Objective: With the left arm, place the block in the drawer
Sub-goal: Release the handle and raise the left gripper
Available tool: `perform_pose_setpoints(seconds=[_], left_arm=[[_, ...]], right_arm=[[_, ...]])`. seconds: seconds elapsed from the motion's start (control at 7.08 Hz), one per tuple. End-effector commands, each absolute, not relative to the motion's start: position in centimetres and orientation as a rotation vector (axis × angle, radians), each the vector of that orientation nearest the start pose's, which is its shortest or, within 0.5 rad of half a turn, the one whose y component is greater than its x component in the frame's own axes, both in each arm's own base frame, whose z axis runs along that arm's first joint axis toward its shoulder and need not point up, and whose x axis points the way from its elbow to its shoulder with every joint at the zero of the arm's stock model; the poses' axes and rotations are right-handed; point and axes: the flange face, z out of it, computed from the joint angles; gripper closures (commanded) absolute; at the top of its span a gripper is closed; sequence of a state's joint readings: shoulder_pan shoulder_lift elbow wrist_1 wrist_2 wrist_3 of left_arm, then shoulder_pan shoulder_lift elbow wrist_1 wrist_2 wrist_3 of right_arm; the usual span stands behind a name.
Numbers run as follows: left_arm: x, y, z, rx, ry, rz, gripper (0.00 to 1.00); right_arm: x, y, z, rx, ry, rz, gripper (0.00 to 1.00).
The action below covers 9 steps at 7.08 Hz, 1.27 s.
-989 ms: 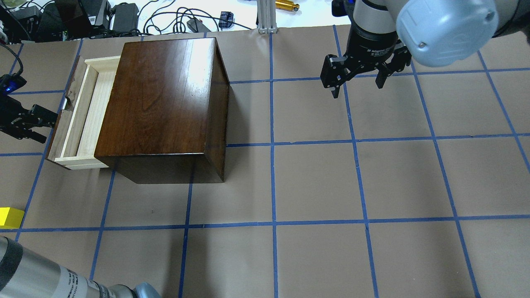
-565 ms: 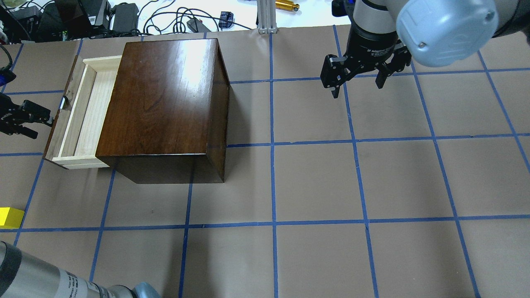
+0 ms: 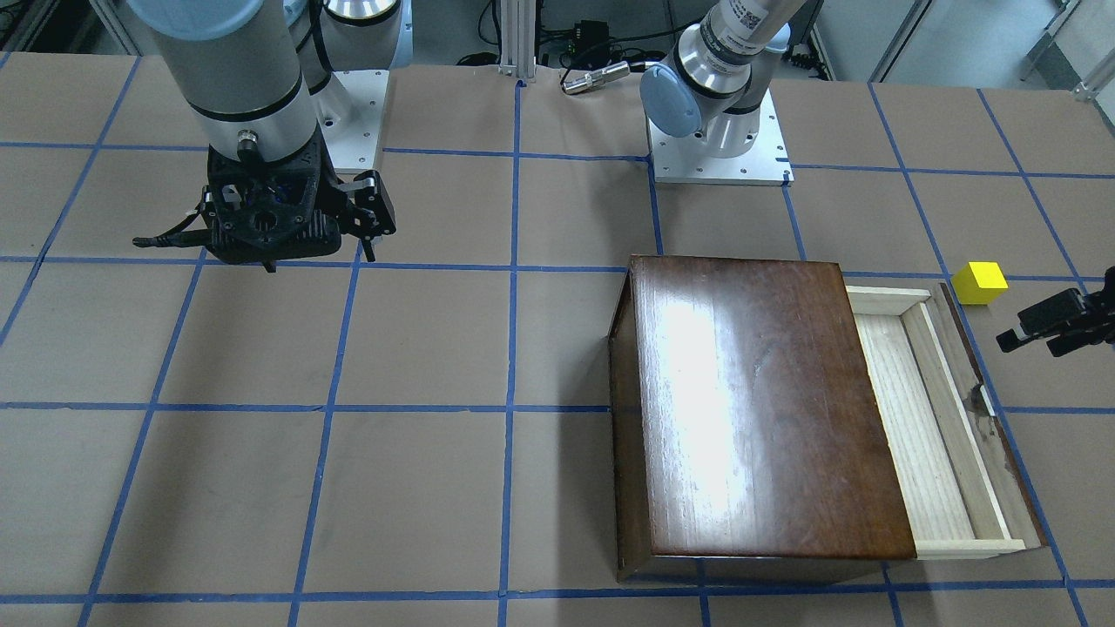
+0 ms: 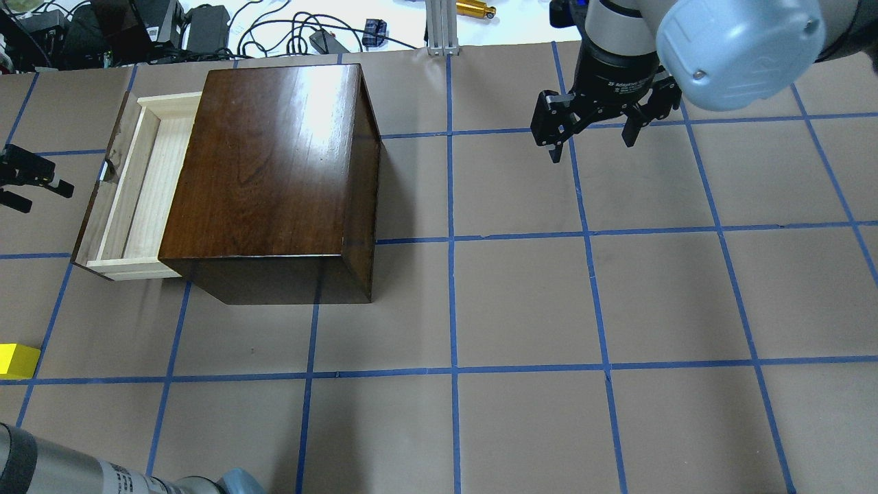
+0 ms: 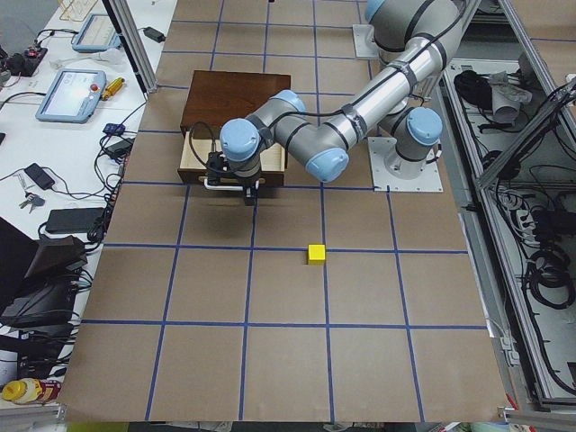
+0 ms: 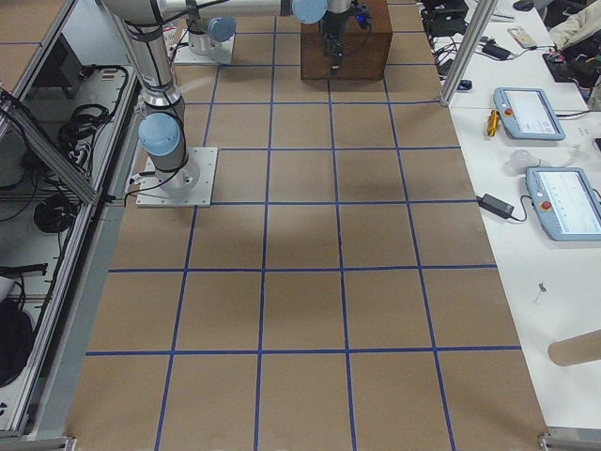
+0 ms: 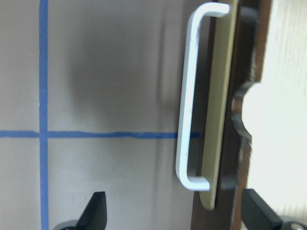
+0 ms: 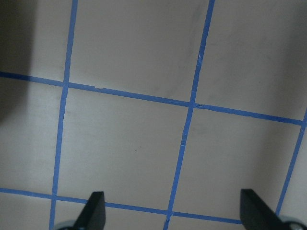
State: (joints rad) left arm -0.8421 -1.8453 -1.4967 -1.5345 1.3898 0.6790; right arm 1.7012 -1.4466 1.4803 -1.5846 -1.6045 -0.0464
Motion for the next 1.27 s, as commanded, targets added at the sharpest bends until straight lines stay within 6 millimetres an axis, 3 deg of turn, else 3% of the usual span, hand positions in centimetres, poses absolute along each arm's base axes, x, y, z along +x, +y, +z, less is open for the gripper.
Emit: perform_pose_setpoints(seconds=[0.0,0.28,0.42,0.71,0.99,1.13], left_arm=[[24.8,-50.3,44.0,-0.095,3.333,0.046,0.0],[21.9,-47.4,48.7,-0.114,3.302,-0.012,0.0],[20.2,-46.2,50.3,-0.155,3.301,-0.001,0.0],[15.8,-46.2,51.8,-0.126,3.282,-0.013,0.0],[8.3,-48.0,52.7,-0.079,3.226,0.007,0.0],[4.3,-48.8,52.7,-0.14,3.201,0.005,0.0]], right_arm=[[20.0,-52.1,46.9,-0.28,3.162,0.029,0.0],[19.9,-52.1,46.9,-0.28,3.164,0.029,0.0],[20.0,-52.1,46.9,-0.283,3.162,0.03,0.0],[19.9,-52.1,46.9,-0.28,3.164,0.029,0.0],[19.9,-52.1,46.9,-0.28,3.164,0.029,0.0],[19.9,-52.1,46.9,-0.283,3.163,0.029,0.0]])
